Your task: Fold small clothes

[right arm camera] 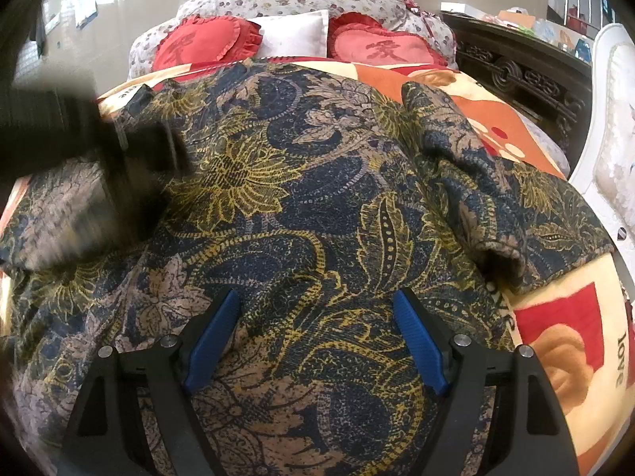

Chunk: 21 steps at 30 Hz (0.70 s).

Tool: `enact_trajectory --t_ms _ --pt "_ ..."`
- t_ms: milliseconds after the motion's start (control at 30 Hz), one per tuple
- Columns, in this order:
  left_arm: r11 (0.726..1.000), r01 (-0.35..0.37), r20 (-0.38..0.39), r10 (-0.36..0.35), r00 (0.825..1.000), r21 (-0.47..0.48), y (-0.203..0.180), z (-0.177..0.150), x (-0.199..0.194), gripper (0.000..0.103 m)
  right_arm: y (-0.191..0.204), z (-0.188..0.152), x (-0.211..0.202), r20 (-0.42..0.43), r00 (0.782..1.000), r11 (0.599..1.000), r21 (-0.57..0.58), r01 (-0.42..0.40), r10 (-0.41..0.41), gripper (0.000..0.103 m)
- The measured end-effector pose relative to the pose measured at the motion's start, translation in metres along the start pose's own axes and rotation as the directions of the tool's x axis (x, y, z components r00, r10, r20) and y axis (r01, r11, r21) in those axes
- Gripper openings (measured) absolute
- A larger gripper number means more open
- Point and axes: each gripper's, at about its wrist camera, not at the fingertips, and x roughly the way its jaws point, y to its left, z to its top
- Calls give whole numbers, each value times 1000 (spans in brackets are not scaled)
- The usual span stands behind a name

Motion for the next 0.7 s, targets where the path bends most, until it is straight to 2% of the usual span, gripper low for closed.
enact_trajectory --t_ms 67,133,233,300,367,433,500,567,633,667,700 --pt "1000 -10 38 10 999 -2 7 -16 -14 43 0 0 0 0 1000 1000 0 -1 1 94" --pt "998 -61 86 59 995 22 13 -35 -33 54 -1 0 -2 0 1000 1000 5 -4 4 94" --pt "991 -122 117 115 986 49 25 -63 -50 58 -7 3 -8 -6 999 998 36 -48 48 91" --pt "992 -124 111 119 987 39 36 -74 -56 58 -16 8 -22 32 992 990 78 -120 118 88" --pt "993 -116 118 114 986 8 47 -93 -59 58 -21 12 -32 64 987 983 100 -154 149 88" --pt "994 -100 121 103 987 -34 54 -100 -59 59 -22 20 -38 89 973 969 106 -221 212 88" --pt "992 -116 133 123 983 -55 57 -98 -60 59 -20 31 -36 87 957 952 111 -286 278 88" --pt "987 -154 124 158 979 -48 55 -98 -57 59 -15 43 -30 77 922 915 116 -386 379 88" --pt "979 -203 121 204 971 -22 49 -98 -55 60 -9 55 -16 32 846 834 148 -531 533 88" --pt "976 -218 122 218 968 -15 47 -98 -55 60 -5 60 -3 -6 799 787 181 -590 601 88" --pt "972 -236 126 236 964 -15 46 -98 -54 61 -1 62 5 -36 786 775 196 -600 617 88"
